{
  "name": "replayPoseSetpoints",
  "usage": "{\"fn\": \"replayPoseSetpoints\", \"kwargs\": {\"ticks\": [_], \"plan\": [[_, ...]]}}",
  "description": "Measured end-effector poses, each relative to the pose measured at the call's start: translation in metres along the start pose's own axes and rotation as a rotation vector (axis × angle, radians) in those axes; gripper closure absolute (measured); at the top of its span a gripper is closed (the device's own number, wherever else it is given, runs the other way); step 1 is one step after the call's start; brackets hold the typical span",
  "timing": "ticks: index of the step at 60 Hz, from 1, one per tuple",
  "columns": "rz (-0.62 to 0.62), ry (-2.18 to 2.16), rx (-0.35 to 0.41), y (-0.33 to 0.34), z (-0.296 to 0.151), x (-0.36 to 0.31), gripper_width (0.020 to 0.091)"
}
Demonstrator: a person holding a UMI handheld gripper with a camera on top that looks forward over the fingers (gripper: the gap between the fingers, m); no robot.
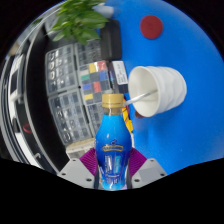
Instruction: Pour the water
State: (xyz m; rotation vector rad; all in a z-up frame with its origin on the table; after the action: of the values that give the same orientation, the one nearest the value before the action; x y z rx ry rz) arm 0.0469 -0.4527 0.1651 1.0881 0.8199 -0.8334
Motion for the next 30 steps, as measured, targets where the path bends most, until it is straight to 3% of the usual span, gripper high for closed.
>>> {"fn": "replayPoseSetpoints", "kwargs": {"ticks": [19, 30], "plan": [[0.021, -0.11, -0.028, -0.002, -0.009, 0.009, 0.0733], [0.022, 0.304, 0.053, 0.015, -0.02, -0.014, 0.0735]]}}
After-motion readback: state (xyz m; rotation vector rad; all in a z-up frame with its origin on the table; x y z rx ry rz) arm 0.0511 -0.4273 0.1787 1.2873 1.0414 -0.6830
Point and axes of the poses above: the point between the fingertips, and its own axes, seen from behind it with the camera up: x to the right, z down, y backward, against the way the camera looks, the point moved 8 cm from there along y, backward, against the way the camera looks, and after that the axes turned 7 degrees about z, right-handed, at the moved point
